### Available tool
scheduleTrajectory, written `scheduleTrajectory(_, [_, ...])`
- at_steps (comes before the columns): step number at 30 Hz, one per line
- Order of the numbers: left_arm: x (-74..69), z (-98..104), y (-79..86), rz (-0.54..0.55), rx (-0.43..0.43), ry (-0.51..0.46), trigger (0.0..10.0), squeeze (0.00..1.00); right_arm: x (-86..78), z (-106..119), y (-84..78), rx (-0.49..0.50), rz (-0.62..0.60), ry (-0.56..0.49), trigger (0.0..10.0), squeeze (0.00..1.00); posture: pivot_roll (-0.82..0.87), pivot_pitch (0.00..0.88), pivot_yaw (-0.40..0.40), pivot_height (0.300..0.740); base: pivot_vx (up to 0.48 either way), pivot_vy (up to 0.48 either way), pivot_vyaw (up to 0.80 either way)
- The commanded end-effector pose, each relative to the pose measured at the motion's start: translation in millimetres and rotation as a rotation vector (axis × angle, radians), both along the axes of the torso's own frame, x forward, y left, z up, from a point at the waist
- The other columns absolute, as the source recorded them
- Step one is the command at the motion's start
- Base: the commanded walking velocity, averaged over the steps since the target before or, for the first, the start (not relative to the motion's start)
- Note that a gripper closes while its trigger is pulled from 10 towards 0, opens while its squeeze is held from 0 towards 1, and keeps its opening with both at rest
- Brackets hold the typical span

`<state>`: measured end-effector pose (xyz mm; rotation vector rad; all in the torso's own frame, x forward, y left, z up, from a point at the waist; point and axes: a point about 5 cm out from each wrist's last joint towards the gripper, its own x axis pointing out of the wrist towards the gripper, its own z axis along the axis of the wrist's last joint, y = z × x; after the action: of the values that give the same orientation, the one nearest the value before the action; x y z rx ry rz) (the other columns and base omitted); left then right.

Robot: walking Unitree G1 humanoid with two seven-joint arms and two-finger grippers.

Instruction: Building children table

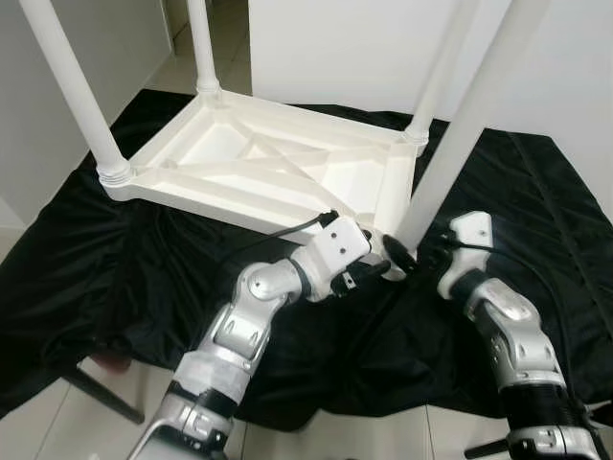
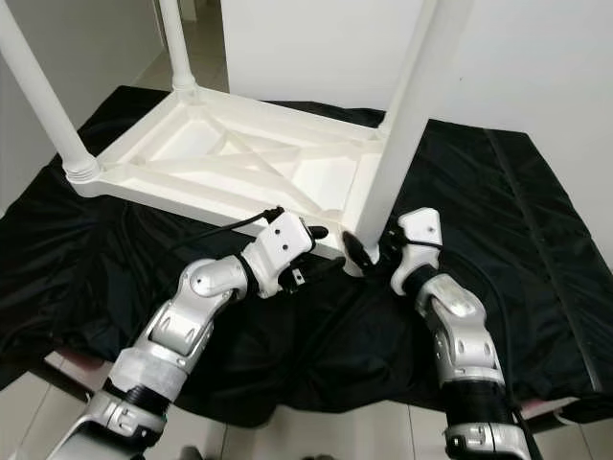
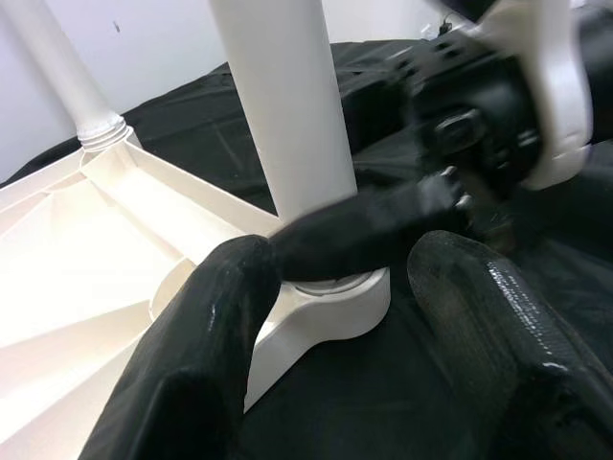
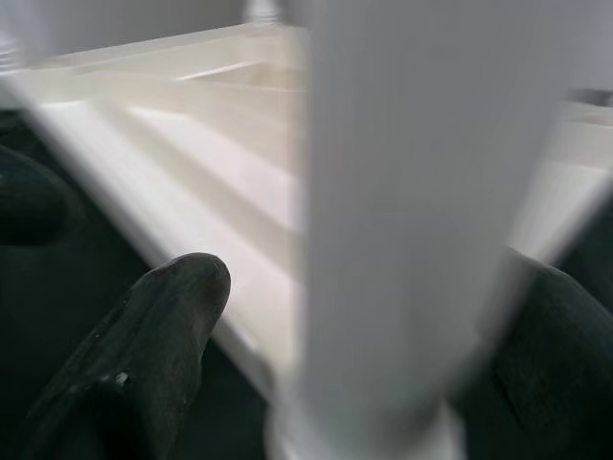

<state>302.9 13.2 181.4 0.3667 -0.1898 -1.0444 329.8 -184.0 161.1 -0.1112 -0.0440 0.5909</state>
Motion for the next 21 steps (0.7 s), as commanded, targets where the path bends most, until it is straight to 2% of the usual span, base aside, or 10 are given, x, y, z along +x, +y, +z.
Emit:
scheduleTrajectory(1, [4.8, 1, 0.6, 0.087, -0.015, -0.023, 10.0, 0.00, 2.2, -5, 1.5, -0.032, 0.046, 0.027, 10.0, 0.00, -0.02, 0.053, -0.011, 0.740, 0.000, 0.000, 0.00])
scheduleTrajectory(2, [5.3, 2, 0.9, 0.090, -0.014, -0.028, 10.0, 0.00, 7.6, -7, 3.1, -0.058, 0.082, 0.046, 10.0, 0.00, -0.02, 0.055, -0.014, 0.740, 0.000, 0.000, 0.00])
scheduleTrajectory(3, [6.0, 3, 1.9, 0.096, -0.015, -0.030, 10.0, 0.00, 9.1, -8, 2.0, -0.067, 0.097, 0.057, 7.8, 0.00, -0.01, 0.059, -0.018, 0.740, 0.000, 0.000, 0.00])
scheduleTrajectory(5, [6.6, 3, 2.5, 0.101, -0.017, -0.032, 10.0, 0.00, 9.6, -8, 0.9, -0.068, 0.106, 0.063, 7.8, 0.00, 0.00, 0.060, -0.020, 0.740, 0.000, 0.000, 0.00])
scheduleTrajectory(6, [7.2, 4, 3.6, 0.107, -0.018, -0.034, 10.0, 0.00, 10.2, -10, -1.4, -0.078, 0.117, 0.074, 4.3, 0.00, 0.00, 0.060, -0.022, 0.740, 0.000, 0.000, 0.00])
scheduleTrajectory(7, [7.2, 4, 3.6, 0.107, -0.018, -0.034, 10.0, 0.00, 10.2, -10, -1.4, -0.078, 0.117, 0.074, 4.3, 0.00, 0.00, 0.060, -0.022, 0.740, 0.000, 0.000, 0.00])
scheduleTrajectory(8, [7.7, 4, 4.4, 0.111, -0.019, -0.034, 10.0, 0.00, 10.4, -11, -3.4, -0.093, 0.121, 0.075, 3.0, 0.00, 0.00, 0.060, -0.024, 0.740, 0.000, 0.000, 0.00])
scheduleTrajectory(9, [8.0, 4, 5.1, 0.115, -0.019, -0.035, 10.0, 0.00, 10.8, -13, -5.7, -0.090, 0.124, 0.092, 0.0, 0.00, 0.00, 0.062, -0.025, 0.740, 0.000, 0.000, 0.00])
scheduleTrajectory(21, [10.0, 6, 6.5, 0.121, -0.019, -0.040, 10.0, 0.00, 9.7, -22, -13.7, -0.078, 0.134, 0.129, 0.0, 0.00, 0.00, 0.066, -0.019, 0.740, 0.000, 0.000, 0.00])
